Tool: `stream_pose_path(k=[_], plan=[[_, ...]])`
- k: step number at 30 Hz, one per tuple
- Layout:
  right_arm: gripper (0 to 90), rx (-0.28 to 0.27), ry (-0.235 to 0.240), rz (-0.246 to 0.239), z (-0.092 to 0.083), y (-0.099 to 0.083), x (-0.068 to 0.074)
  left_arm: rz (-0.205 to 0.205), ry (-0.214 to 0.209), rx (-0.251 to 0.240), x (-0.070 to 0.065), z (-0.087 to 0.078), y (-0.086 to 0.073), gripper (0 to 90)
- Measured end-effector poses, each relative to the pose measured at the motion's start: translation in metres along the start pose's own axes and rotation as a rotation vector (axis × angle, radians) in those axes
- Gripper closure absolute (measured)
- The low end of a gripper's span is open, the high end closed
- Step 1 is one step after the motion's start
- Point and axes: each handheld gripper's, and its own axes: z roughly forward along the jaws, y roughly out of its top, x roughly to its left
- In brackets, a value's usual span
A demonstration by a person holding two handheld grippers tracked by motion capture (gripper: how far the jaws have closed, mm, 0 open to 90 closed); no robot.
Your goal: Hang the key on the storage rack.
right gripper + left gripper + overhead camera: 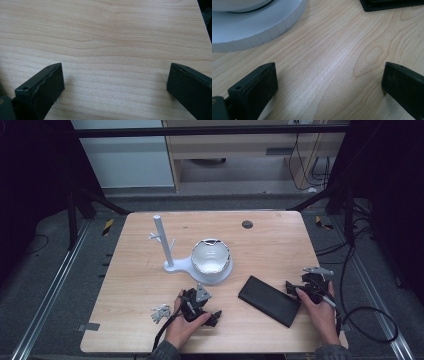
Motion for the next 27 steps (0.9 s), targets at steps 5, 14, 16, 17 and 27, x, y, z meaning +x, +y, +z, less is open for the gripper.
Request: stream_pose_path(k=[5,14,16,17,27], plan=[[4.3,-0.003,0.018,-0.013,-0.002,-0.002,-0.002,0.024,0.07,0.068,0.017,-0.029,0.021,8.4],[13.5,-0.191,0.011,-0.01,-0.046,0.005,0.006,0.008,0.203,0.144,0.048,-0.08,0.025,7.1],[13.2,-0.208,0.011,-0.017,-0.053,0.004,0.011,-0.02,0.218,0.161,0.055,-0.09,0.02,7.4],[12.5,-0.205,0.024,-0.023,-0.056,0.002,0.016,-0.033,0.226,0.158,0.057,-0.095,0.016,8.6],[17.3,-0.272,0.167,-0.111,-0.075,-0.003,0.046,-0.104,0.259,0.256,0.075,-0.125,-0.014,16.1]])
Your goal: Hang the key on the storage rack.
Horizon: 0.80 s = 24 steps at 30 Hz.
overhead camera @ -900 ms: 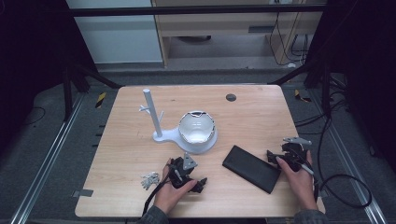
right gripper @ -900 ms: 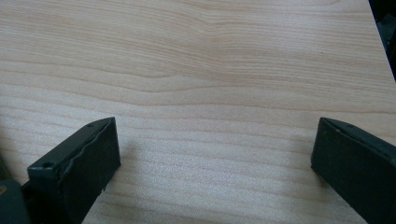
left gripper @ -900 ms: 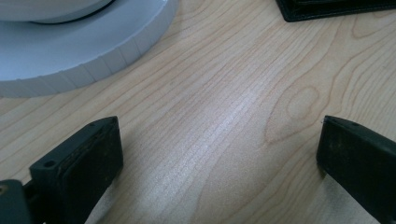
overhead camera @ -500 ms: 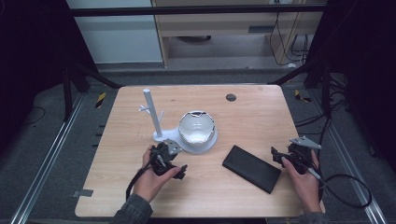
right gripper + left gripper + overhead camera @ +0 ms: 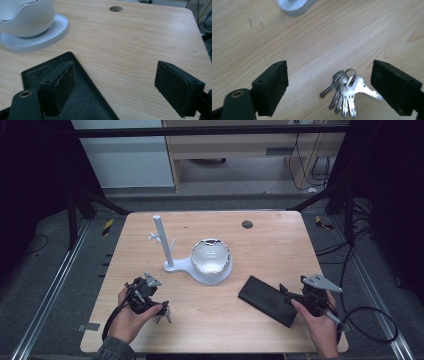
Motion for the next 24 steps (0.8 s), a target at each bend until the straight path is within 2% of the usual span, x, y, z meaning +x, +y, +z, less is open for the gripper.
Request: stream_pose_path(k=[3,6,11,15,18,24], plan=[[17.3,0.007,0.01,-0.029,0.003,0.0,0.006,-0.026,-0.024,0.009,0.002,-0.001,-0.005,17.5],[17.2,0.023,0.017,-0.055,0.006,0.0,0.009,-0.016,-0.028,0.038,-0.001,0.002,-0.007,19.9],[17.5,0.035,0.009,-0.052,0.008,-0.002,0.005,-0.016,-0.044,0.063,-0.005,0.015,-0.008,24.5],[17.7,0.054,0.018,-0.05,0.01,-0.004,0.004,-0.052,-0.082,0.081,-0.006,0.023,-0.013,26.5],[17.8,0.062,0.026,-0.074,0.012,-0.004,0.007,-0.063,-0.097,0.089,-0.012,0.029,-0.017,25.9],[17.7,0.073,0.027,-0.098,0.013,-0.004,0.01,-0.058,-0.095,0.101,-0.013,0.033,-0.019,25.3]])
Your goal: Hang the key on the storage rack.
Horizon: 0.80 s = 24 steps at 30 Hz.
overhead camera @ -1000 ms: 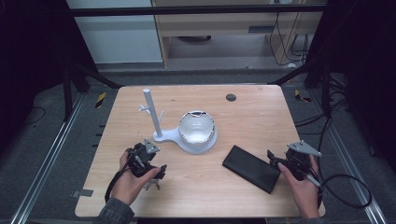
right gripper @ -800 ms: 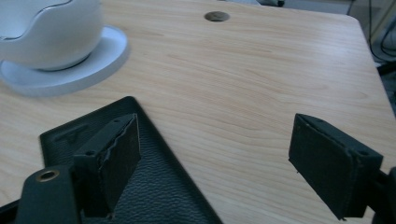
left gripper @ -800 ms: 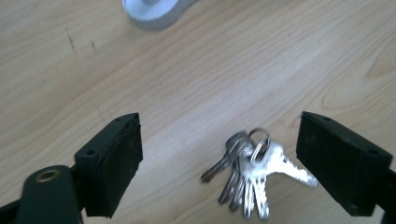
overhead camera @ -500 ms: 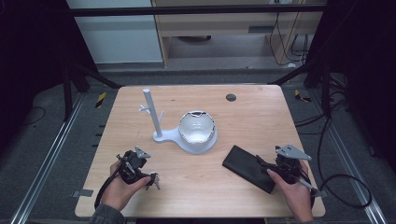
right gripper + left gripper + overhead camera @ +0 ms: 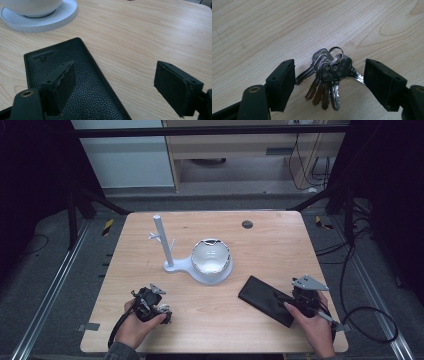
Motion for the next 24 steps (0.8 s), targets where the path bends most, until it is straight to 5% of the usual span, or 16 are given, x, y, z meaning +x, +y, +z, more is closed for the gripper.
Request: stream_pose_path(k=[12,24], plan=[[17.1,0.002,0.005,-0.018,0.0006,0.0005,0.0022,-0.004,-0.015,0.004,0.0009,0.006,-0.0022,26.0],[15.9,0.006,0.013,-0.033,0.0014,0.0008,0.005,0.025,-0.091,0.012,-0.0012,0.0044,-0.0031,42.9]])
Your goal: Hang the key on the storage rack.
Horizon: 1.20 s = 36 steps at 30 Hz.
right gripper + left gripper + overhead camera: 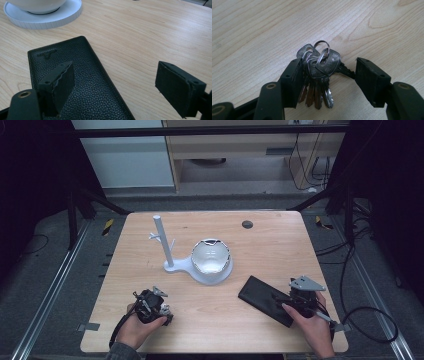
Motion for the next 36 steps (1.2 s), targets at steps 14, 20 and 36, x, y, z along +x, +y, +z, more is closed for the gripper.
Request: stream_pose_path(k=[14,20,36], plan=[[14.8,0.01,0.004,-0.015,0.0019,0.0002,0.0034,0.052,-0.012,0.025,0.0065,-0.0036,0.001,78.1],[14.4,0.009,0.003,-0.021,0.0025,0.0001,0.0036,0.066,-0.012,0.012,0.0056,-0.0069,0.0026,89.5],[13.9,0.012,0.009,-0.024,0.0029,0.0003,0.0048,0.116,0.019,0.045,-0.0007,-0.0033,0.0045,90.0]])
